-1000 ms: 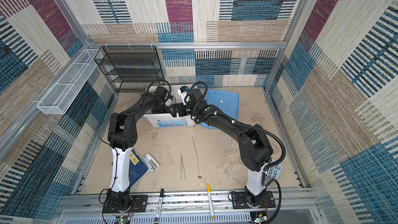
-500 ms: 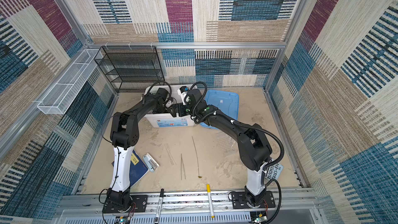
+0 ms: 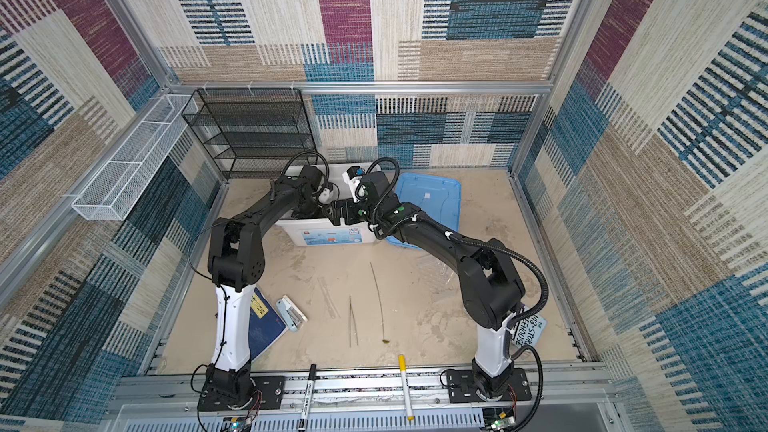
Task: Organize the chemistry lab equipment
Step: 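Open the left gripper to release the dish inside the bin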
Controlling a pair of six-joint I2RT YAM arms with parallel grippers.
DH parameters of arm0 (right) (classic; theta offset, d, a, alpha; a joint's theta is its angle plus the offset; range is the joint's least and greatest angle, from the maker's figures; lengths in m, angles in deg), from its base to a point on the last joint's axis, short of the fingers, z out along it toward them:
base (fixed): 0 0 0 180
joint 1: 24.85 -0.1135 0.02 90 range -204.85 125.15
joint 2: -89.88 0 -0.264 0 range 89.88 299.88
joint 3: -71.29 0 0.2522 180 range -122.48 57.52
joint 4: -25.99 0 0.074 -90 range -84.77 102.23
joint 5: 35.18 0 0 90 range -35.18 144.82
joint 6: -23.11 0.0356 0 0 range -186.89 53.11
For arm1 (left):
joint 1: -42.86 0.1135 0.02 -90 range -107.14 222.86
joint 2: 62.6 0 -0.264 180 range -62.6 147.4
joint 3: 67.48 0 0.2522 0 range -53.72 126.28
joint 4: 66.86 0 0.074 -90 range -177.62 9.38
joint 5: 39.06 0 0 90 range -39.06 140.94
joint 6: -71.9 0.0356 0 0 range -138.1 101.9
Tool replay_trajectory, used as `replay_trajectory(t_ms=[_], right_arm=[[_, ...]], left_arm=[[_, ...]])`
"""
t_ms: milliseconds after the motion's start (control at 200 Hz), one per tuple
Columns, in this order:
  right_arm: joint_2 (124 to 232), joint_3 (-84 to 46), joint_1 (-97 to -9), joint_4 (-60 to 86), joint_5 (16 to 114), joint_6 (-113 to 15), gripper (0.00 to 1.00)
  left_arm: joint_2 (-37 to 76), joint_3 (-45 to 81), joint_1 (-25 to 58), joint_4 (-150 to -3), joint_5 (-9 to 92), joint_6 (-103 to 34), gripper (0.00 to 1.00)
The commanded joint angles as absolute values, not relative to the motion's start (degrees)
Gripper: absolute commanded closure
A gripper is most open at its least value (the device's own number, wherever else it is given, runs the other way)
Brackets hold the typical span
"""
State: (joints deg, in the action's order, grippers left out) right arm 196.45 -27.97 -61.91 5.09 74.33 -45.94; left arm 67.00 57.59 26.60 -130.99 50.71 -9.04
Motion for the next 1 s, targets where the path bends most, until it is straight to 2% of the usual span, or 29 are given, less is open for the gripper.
replay_trajectory(t_ms=[0,250,451,721,846,997], right_arm=[[195.7,-28.0,-61.9,4.9,74.3,-45.0,0.00],[193.5,-28.4,-61.9,3.4,72.9,-46.4,0.00],[186.6,-25.3,-61.9,3.7,74.1,-52.7,0.00],[175.3,-17.8,-61.9,3.0,69.1,-58.8,0.01],[171.3,-15.1,-61.9,1.8,66.1,-59.9,0.01],[168.6,-13.7,-61.9,-0.9,65.4,-59.1,0.01]], left_arm=[[65.8,57.7,26.6,-131.6,50.1,-8.9,0.01],[62.4,59.4,26.7,-132.7,49.8,-11.5,0.01],[54.8,61.0,26.7,-134.5,48.9,-15.6,0.01],[44.0,58.1,26.6,-135.4,43.2,-25.8,0.01],[38.7,54.7,26.3,-135.5,38.1,-28.8,0.01],[31.1,48.6,25.4,-135.3,37.4,-31.2,0.01]])
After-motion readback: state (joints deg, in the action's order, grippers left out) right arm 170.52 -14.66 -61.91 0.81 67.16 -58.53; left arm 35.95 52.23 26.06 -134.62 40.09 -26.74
